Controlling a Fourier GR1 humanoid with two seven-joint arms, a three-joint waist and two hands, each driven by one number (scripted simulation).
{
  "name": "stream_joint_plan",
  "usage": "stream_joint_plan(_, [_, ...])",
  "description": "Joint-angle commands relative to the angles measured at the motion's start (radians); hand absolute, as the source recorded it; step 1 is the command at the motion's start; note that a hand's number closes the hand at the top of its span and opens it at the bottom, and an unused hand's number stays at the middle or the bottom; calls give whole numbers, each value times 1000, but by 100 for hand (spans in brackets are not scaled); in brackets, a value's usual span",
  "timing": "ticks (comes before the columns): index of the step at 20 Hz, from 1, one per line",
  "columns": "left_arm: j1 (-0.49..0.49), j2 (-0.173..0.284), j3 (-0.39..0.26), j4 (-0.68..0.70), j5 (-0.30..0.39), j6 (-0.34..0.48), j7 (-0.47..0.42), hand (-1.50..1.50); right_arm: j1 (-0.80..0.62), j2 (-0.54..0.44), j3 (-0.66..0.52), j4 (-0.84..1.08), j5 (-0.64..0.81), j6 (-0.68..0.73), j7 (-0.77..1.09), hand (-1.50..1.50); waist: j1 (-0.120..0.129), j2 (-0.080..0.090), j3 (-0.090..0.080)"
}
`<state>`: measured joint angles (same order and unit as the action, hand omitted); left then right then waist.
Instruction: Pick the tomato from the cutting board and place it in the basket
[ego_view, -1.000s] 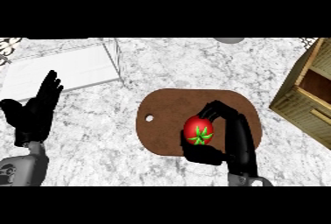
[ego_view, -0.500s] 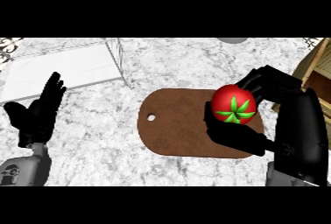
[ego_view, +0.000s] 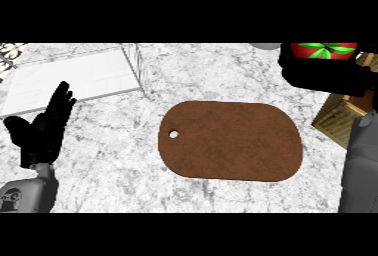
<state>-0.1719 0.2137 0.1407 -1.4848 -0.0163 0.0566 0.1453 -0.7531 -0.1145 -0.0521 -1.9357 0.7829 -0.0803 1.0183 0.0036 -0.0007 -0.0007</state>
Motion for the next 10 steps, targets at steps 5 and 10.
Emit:
stream_joint_plan(5, [-3, 14, 6, -10, 3, -18, 13, 0, -148, -161, -147, 307, -34, 39, -72, 150, 8, 4, 0])
stream_joint_plan(10, [-32, 17, 15, -10, 6, -17, 40, 0, -191, -235, -171, 409, -78, 102, -104, 150, 1, 2, 0])
